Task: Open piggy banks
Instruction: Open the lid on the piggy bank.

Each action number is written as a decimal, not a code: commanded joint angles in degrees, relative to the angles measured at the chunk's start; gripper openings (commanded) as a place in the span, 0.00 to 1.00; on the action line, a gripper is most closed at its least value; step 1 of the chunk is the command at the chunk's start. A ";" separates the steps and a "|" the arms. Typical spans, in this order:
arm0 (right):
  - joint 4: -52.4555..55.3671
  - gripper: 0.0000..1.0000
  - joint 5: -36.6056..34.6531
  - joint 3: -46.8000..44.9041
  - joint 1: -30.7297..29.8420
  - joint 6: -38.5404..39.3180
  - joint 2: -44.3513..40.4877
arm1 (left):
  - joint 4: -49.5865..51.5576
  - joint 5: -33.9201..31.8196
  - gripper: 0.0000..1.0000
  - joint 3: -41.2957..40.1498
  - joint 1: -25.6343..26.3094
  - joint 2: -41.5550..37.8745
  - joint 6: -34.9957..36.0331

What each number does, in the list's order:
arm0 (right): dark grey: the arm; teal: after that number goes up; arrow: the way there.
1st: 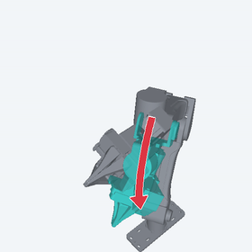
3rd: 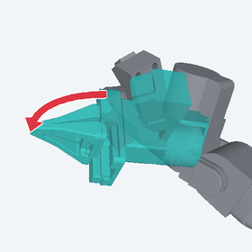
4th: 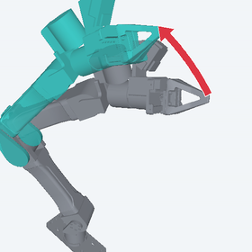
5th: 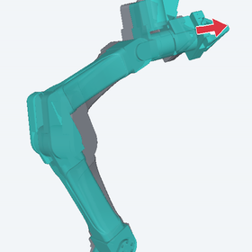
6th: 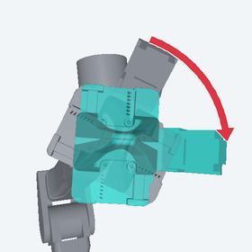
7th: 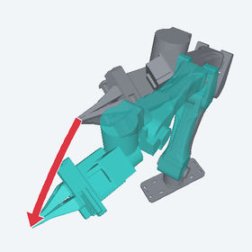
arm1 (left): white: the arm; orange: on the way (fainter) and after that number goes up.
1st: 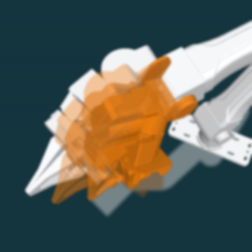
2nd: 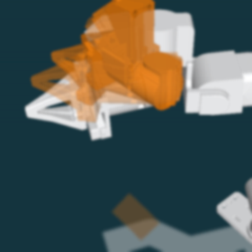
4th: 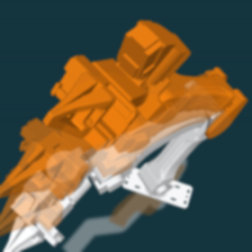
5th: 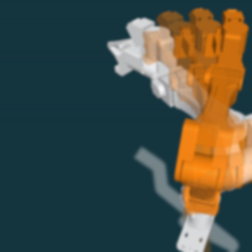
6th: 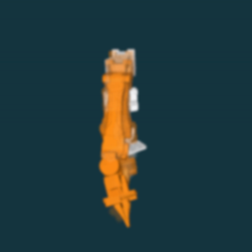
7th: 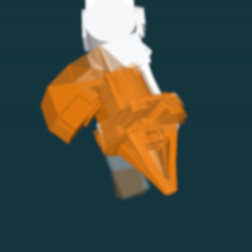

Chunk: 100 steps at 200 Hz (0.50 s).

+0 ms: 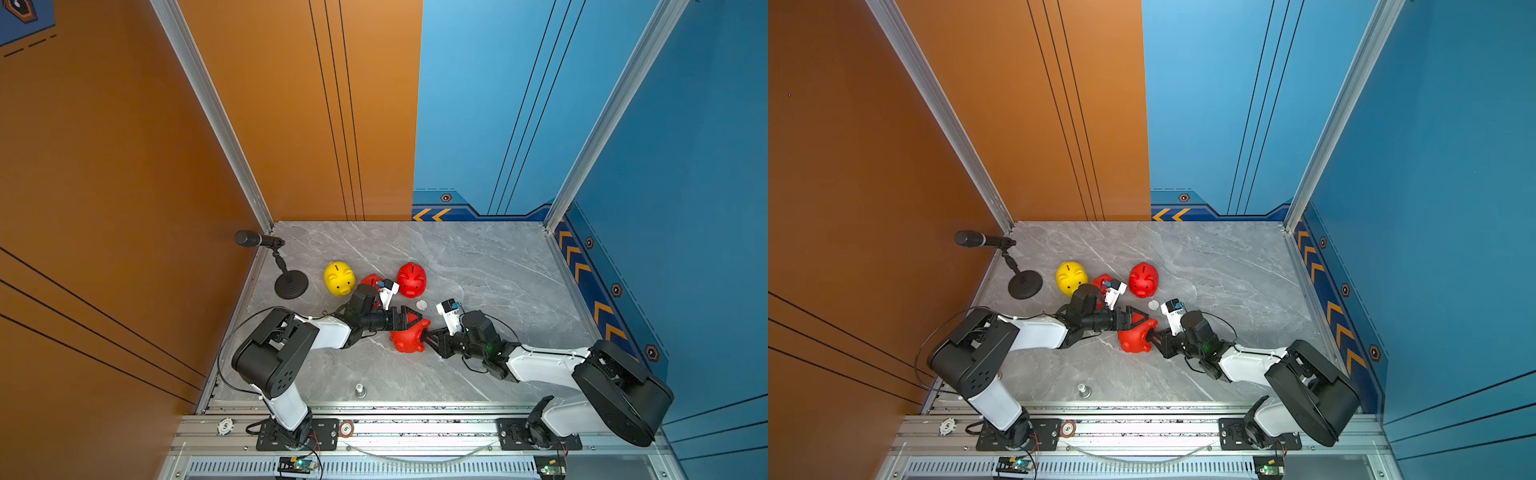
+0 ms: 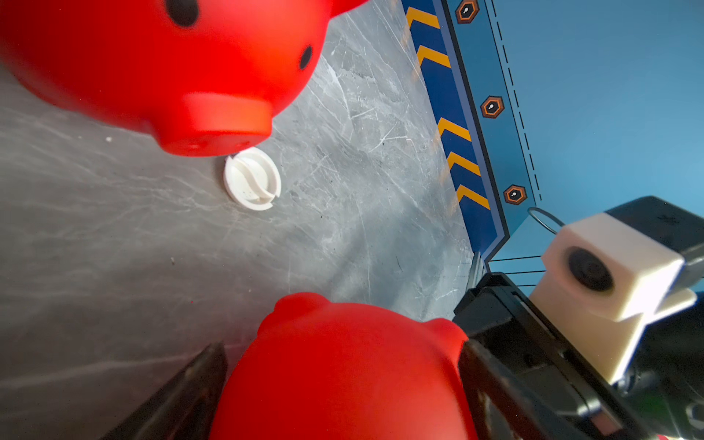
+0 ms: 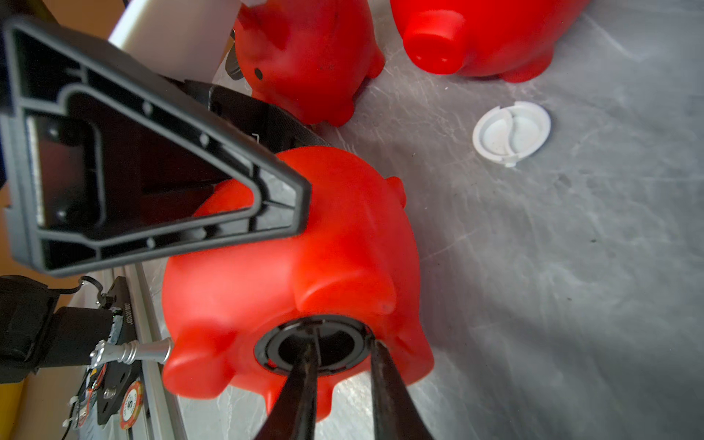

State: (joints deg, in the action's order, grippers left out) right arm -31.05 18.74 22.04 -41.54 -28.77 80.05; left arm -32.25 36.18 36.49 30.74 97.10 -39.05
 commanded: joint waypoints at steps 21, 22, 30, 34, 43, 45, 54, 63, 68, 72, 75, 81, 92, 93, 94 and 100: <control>2.03 0.23 -2.91 3.96 -3.81 2.54 -2.11 | 12.55 -4.63 0.94 -3.75 1.68 3.91 1.87; 2.04 0.23 -2.91 3.97 -3.86 2.56 -2.15 | 12.56 -4.63 0.94 -3.73 1.68 3.90 1.87; 1.93 0.22 -3.17 3.97 -4.00 2.61 -2.01 | 12.51 -4.63 0.94 -3.64 1.85 3.85 1.87; 1.84 0.21 -3.39 3.95 -4.03 2.58 -1.88 | 12.56 -4.67 0.94 -3.54 1.95 3.88 1.87; 1.81 0.21 -3.75 4.10 -4.23 2.50 -1.83 | 12.71 -4.71 0.94 -3.36 2.09 3.90 1.83; 1.79 0.21 -3.74 4.07 -4.18 2.50 -1.79 | 12.71 -4.65 0.94 -3.36 2.21 3.89 1.84; 1.87 0.21 -3.89 4.28 -4.25 2.67 -1.34 | 12.73 -4.61 0.94 -3.32 2.30 3.88 1.83; 1.88 0.21 -3.86 4.44 -4.08 2.75 -0.59 | 12.73 -4.54 0.94 -3.37 2.37 3.80 1.87; 1.72 0.20 -3.67 4.61 -4.04 2.82 -0.08 | 12.73 -4.48 0.94 -3.36 2.34 3.80 1.99; 1.46 0.20 -3.70 4.55 -3.99 2.85 0.27 | 12.74 -4.37 0.94 -3.38 2.37 3.80 2.01; 1.20 0.20 -3.70 4.58 -3.92 2.84 0.59 | 12.74 -4.26 0.94 -3.36 2.39 3.81 2.12; 0.74 0.18 -3.58 4.53 -3.81 2.87 1.25 | 12.73 -4.17 0.94 -3.36 2.41 3.85 2.19; -0.59 0.15 -2.41 4.41 -3.52 2.93 2.41 | 12.66 -3.97 0.94 -3.51 2.38 3.74 2.31; -0.77 0.15 -2.31 4.41 -3.49 2.98 2.53 | 12.70 -3.95 0.94 -3.52 2.39 3.72 2.31; -0.94 0.15 -2.22 4.41 -3.47 3.00 2.64 | 12.67 -3.94 0.94 -3.53 2.39 3.72 2.35; -1.84 0.14 -1.83 4.25 -3.40 2.94 3.04 | 12.72 -3.78 0.94 -3.61 2.39 3.62 2.36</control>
State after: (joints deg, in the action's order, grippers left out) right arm -27.94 14.31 24.14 -44.51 -26.81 79.85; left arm -32.62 35.97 36.40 30.85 97.06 -38.98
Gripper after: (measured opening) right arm 0.155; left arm 0.943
